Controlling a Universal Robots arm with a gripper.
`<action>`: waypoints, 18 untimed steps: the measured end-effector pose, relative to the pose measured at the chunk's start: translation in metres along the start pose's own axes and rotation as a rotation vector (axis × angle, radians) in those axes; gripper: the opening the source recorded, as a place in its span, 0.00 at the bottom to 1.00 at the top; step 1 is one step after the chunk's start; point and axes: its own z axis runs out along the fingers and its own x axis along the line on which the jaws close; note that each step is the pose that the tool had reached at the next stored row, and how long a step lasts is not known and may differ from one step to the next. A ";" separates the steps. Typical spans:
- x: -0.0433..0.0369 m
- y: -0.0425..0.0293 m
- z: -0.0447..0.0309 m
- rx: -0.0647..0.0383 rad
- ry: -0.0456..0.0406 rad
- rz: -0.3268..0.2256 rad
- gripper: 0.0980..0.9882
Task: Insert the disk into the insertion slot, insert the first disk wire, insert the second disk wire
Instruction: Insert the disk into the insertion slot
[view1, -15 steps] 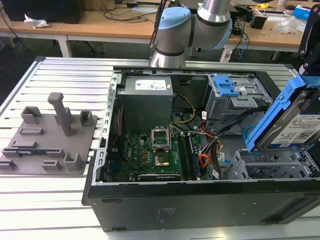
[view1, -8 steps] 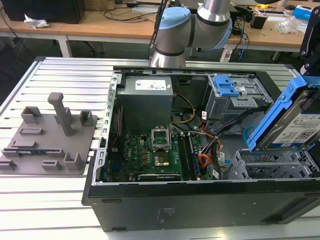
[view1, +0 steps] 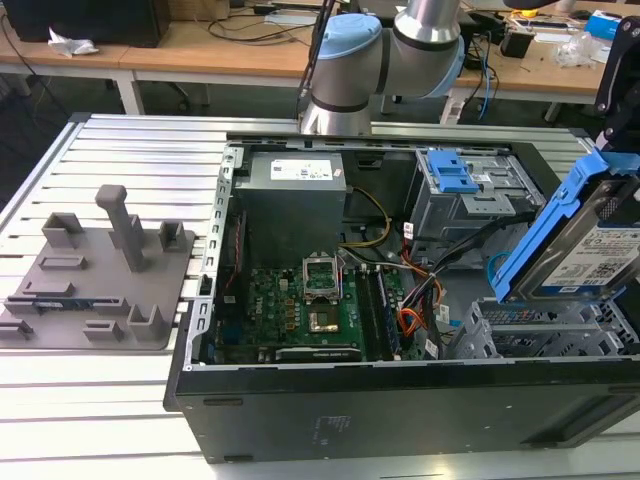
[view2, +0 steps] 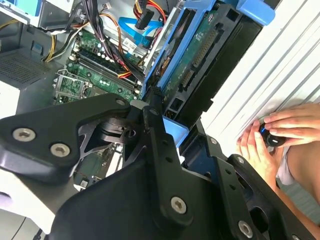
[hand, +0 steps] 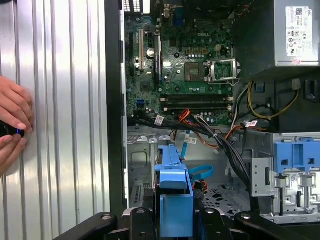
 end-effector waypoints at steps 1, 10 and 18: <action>0.0000 0.0000 0.0001 0.000 -0.0001 0.000 0.30; 0.0001 0.0000 0.0115 0.000 0.0002 0.000 0.30; 0.0003 0.0000 0.0166 0.000 0.0001 0.000 0.30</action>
